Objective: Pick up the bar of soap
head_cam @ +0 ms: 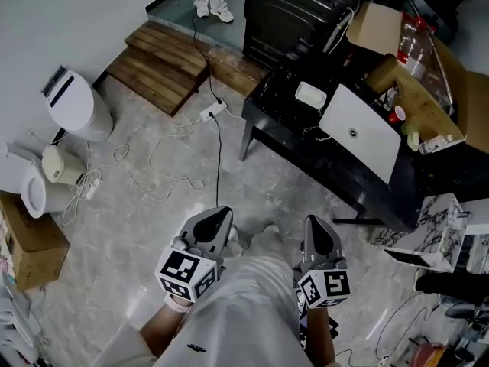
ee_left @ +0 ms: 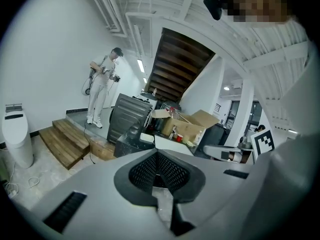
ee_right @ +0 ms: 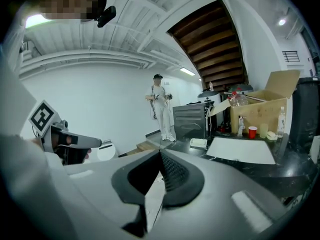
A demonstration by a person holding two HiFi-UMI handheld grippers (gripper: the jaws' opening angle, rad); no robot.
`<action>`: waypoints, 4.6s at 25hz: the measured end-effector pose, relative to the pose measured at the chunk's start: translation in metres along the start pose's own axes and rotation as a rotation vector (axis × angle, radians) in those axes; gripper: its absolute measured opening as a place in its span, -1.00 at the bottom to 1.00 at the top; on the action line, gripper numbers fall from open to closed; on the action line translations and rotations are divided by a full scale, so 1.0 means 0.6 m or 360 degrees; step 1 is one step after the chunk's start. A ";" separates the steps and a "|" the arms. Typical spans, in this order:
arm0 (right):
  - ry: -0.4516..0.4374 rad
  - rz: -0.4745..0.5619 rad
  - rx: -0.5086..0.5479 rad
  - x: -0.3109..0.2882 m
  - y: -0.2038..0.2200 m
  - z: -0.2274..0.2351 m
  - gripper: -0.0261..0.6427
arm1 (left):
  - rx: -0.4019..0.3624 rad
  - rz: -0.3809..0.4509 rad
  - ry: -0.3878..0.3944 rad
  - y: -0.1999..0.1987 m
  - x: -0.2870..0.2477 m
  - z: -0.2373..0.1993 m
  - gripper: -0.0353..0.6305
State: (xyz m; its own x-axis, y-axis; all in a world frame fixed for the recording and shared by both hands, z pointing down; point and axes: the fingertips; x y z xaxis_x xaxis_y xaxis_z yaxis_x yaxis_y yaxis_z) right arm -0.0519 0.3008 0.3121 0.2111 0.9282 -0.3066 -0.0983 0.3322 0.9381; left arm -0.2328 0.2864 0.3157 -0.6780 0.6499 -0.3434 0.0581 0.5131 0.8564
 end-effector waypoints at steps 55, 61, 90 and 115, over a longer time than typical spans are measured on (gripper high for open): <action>-0.0376 -0.0031 -0.0027 -0.621 -0.198 0.378 -0.89 | -0.0063 -0.0110 -0.0226 -0.286 -0.643 -0.134 -0.88; -0.0376 -0.0073 0.0007 -0.620 -0.187 0.376 -0.89 | -0.0024 -0.0131 -0.0204 -0.275 -0.654 -0.138 -0.88; -0.0596 -0.0360 0.0481 -0.730 -0.073 0.373 -0.52 | 0.0021 -0.0294 -0.0133 -0.192 -0.762 -0.203 -0.88; -0.1000 -0.0955 0.1116 -0.812 0.079 0.372 -0.34 | 0.0146 -0.0365 -0.0131 -0.113 -0.810 -0.248 -0.88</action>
State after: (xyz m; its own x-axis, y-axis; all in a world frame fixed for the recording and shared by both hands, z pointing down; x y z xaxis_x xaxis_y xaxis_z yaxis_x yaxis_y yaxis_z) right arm 0.0578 -0.1730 0.5420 0.5137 0.3334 -0.7905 0.7135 0.3456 0.6095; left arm -0.0162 -0.1478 0.4820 -0.6194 0.5524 -0.5578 -0.0214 0.6984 0.7154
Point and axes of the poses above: the fingertips, and each gripper's own axes: x backward along the fingers, z to its right, y out of its underside, and after that the axes turned 5 degrees about y, right-handed
